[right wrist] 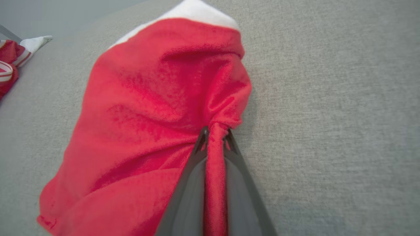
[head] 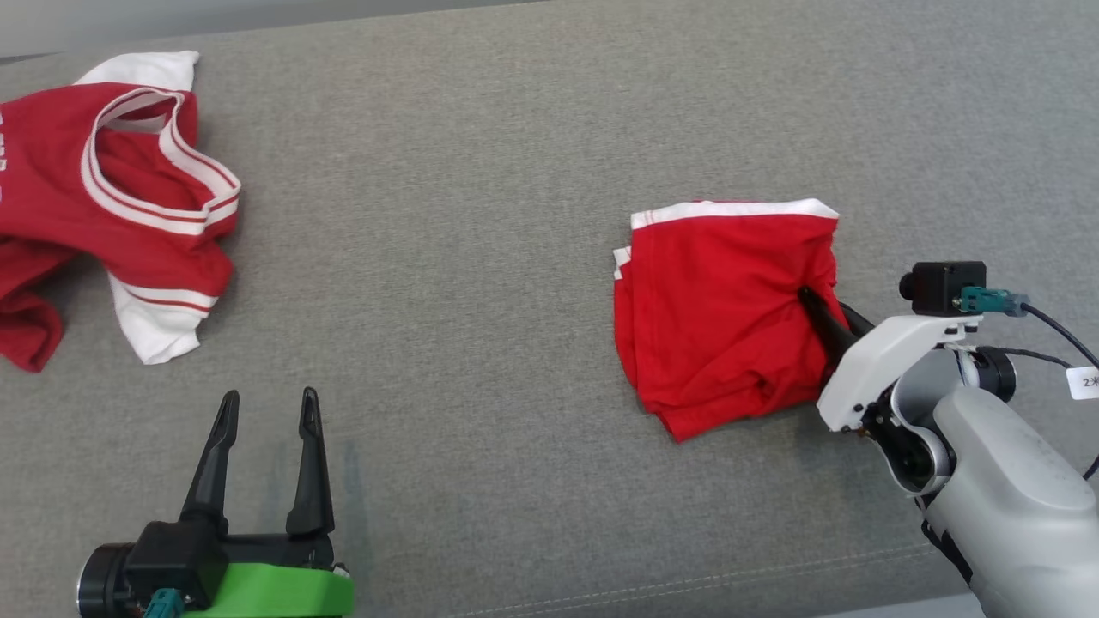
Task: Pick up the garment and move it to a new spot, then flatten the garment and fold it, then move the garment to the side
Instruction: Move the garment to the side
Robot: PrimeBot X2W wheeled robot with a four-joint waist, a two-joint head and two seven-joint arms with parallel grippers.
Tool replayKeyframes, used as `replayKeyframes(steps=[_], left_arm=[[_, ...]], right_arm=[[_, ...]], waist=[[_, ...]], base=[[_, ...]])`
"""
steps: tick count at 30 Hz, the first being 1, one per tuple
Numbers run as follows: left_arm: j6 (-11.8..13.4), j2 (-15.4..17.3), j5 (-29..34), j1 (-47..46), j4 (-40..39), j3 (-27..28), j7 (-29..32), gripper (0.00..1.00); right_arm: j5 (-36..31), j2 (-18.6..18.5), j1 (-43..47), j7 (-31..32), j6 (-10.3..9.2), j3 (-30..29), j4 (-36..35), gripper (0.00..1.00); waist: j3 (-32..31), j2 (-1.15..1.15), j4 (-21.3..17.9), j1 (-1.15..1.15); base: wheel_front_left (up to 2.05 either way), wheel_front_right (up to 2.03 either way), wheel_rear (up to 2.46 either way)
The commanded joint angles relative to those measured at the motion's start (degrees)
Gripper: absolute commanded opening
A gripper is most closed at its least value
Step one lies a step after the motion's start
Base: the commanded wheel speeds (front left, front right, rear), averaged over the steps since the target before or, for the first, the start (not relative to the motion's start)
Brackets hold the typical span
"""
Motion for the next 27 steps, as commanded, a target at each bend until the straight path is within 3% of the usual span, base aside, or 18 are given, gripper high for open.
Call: replayKeyframes(steps=[1,2,10,14,19,27], left_arm=[[-0.30,0.17,1.17,-0.88,-1.05,-0.12,-0.07,1.00],[-0.30,0.17,1.17,-0.88,-1.05,-0.12,-0.07,1.00],[-1.49,2.82,3.12,-3.30,-1.82,-2.60,0.23,1.00],[-1.85,4.32,3.68,-4.39,-2.08,-3.63,1.46,1.00],[-1.97,5.44,3.86,-4.86,-2.84,-4.32,2.95,1.00],[-1.26,8.23,3.87,-3.61,-6.47,-2.60,5.53,1.00]], right_arm=[[1.08,0.61,-1.54,-1.30,-0.06,1.46,0.01,0.00],[1.08,0.61,-1.54,-1.30,-0.06,1.46,0.01,0.00],[3.62,2.00,-3.82,-5.58,-0.07,5.15,3.69,0.00],[4.70,1.71,-4.74,-8.12,-0.07,6.30,6.23,0.00],[5.74,0.69,-7.52,-11.31,-0.07,6.88,9.48,0.00],[6.07,-4.13,-15.75,-13.76,-0.07,5.82,14.29,0.00]], waist=[[1.67,0.53,-6.43,0.00],[1.67,0.53,-6.43,0.00],[4.30,0.53,-19.73,0.00],[5.34,0.53,-23.24,0.00],[6.13,0.53,-23.68,0.00],[9.68,0.53,-19.34,0.00]], base=[[0.00,0.00,0.00],[0.00,0.00,0.00],[0.00,0.00,0.00],[0.00,0.00,0.00],[0.00,0.00,0.00],[0.00,0.00,0.00]])
